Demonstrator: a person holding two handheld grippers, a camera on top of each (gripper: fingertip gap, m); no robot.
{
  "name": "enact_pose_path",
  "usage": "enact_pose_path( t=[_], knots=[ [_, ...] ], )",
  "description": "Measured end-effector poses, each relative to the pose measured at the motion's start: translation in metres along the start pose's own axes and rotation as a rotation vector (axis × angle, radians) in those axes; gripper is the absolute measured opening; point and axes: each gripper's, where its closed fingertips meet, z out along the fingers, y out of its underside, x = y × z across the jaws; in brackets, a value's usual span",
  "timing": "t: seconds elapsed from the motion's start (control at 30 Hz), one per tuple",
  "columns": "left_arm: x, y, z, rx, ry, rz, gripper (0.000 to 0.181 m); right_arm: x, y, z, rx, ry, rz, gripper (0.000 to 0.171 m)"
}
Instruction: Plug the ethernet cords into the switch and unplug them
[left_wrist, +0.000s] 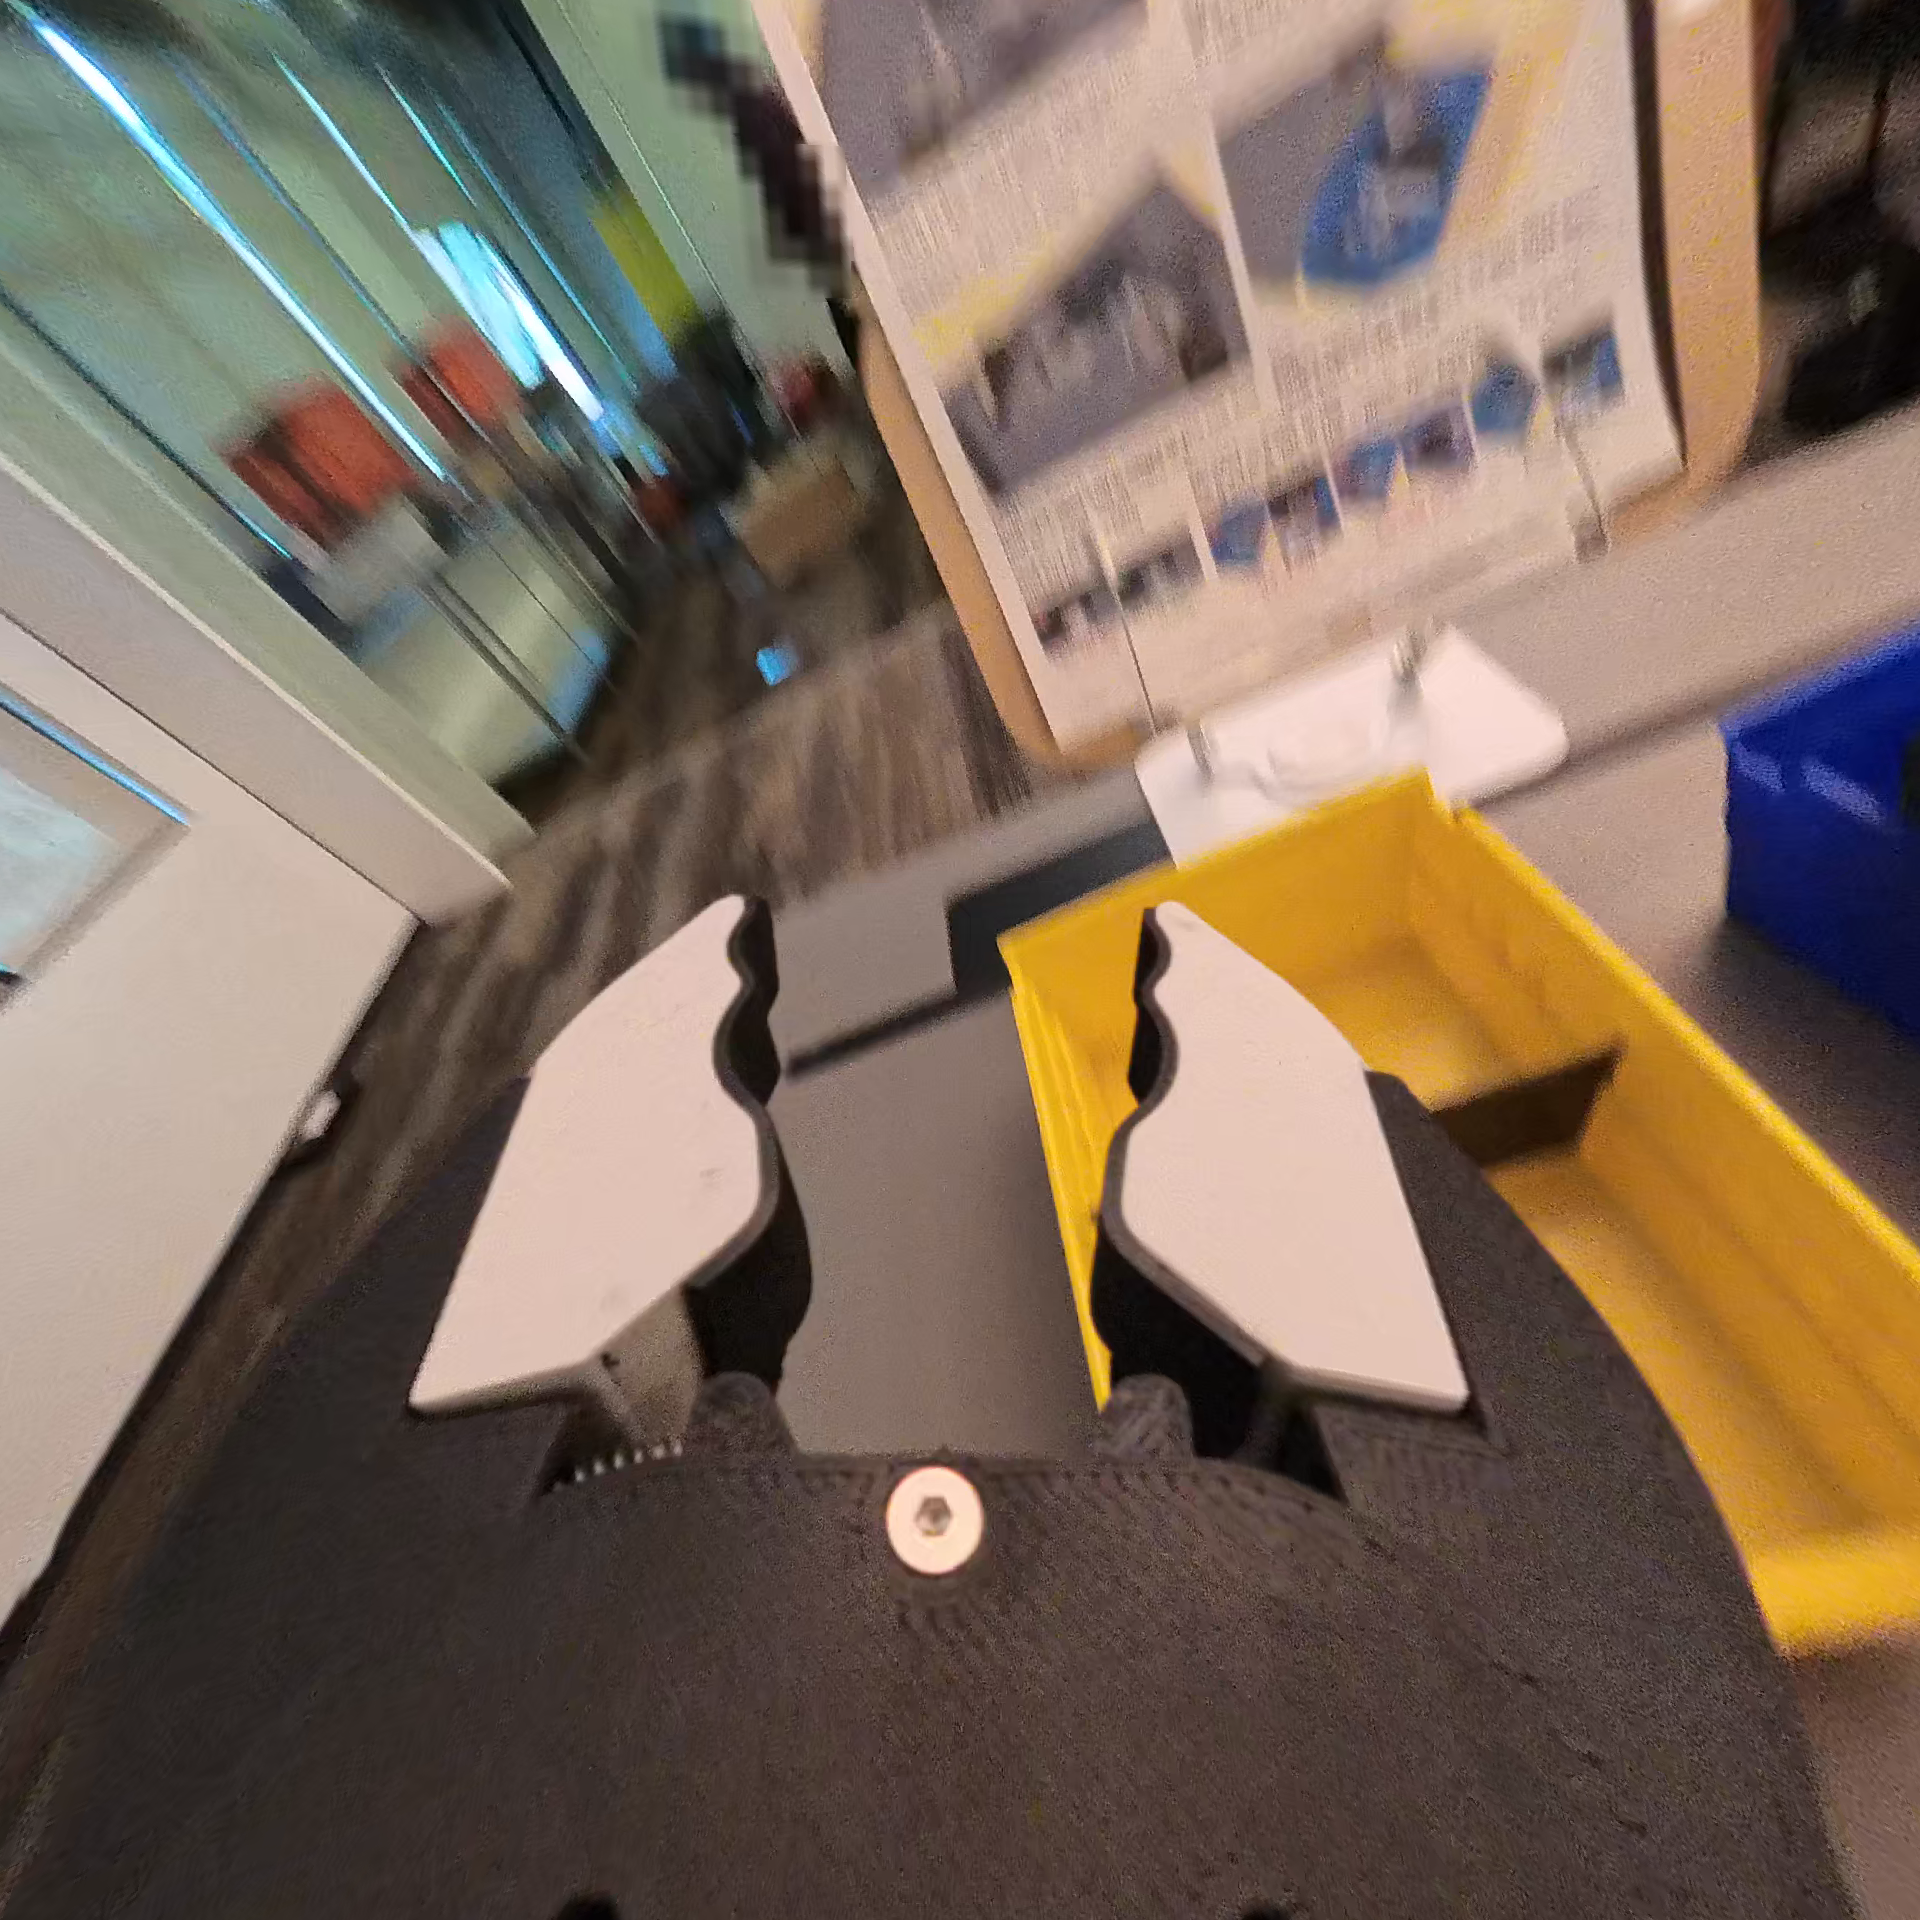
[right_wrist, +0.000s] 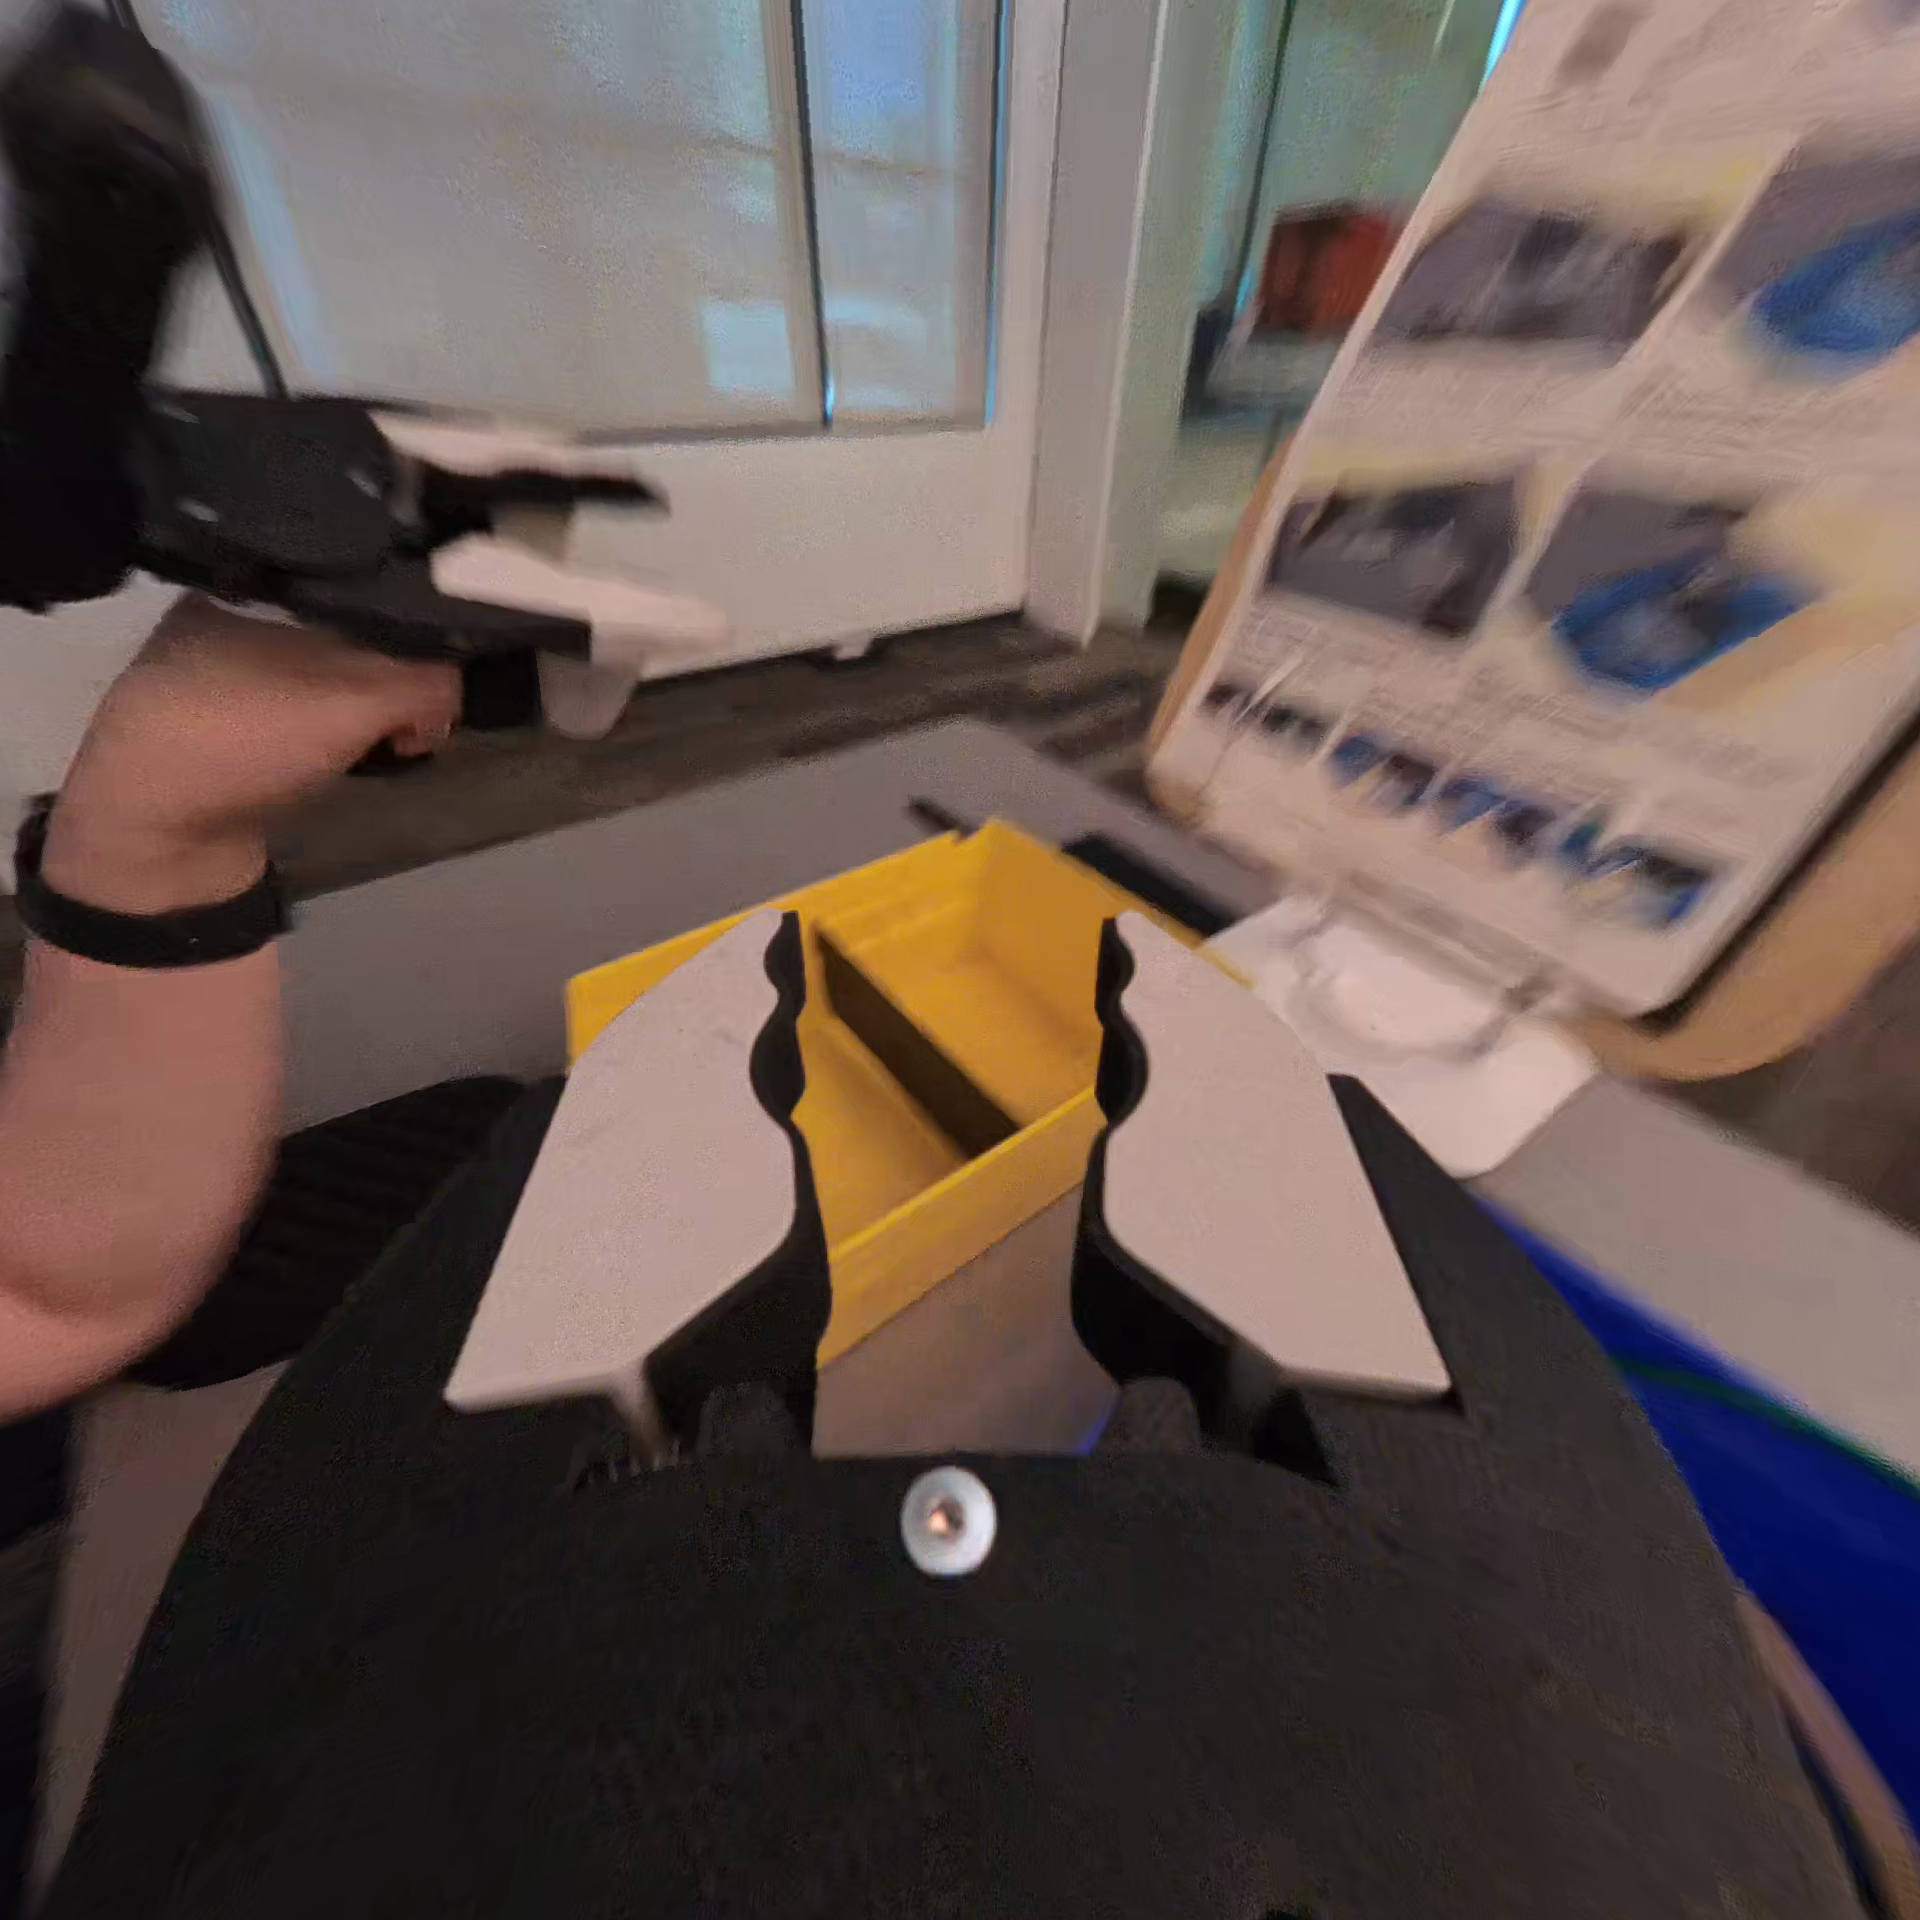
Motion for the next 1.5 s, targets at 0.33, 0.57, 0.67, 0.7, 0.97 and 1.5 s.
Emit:
enact_pose_path(
  t=[0.33,0.57,0.67,0.7,0.97,1.5],
  knots=[
    [0.0,-0.024,0.008,0.163,-0.289,0.254,0.086,0.021,0.195,0.108,-0.931,0.154,0.187,0.065],
    [0.026,-0.021,0.022,0.149,-0.282,0.407,0.086,0.002,0.227,0.117,-1.155,0.146,0.588,0.059],
    [0.03,-0.028,0.018,0.187,-0.28,0.416,0.086,-0.008,0.251,0.117,-1.238,0.176,0.608,0.039],
    [0.031,-0.031,0.016,0.213,-0.279,0.412,0.086,-0.012,0.256,0.118,-1.262,0.169,0.616,0.028],
    [0.009,-0.039,-0.001,0.282,-0.233,0.182,0.081,0.001,0.252,0.117,-1.338,0.183,0.622,0.015],
    [0.015,-0.079,-0.064,0.565,0.102,-0.348,0.086,0.14,0.047,0.026,-1.107,0.327,0.61,0.006]
  ],
)
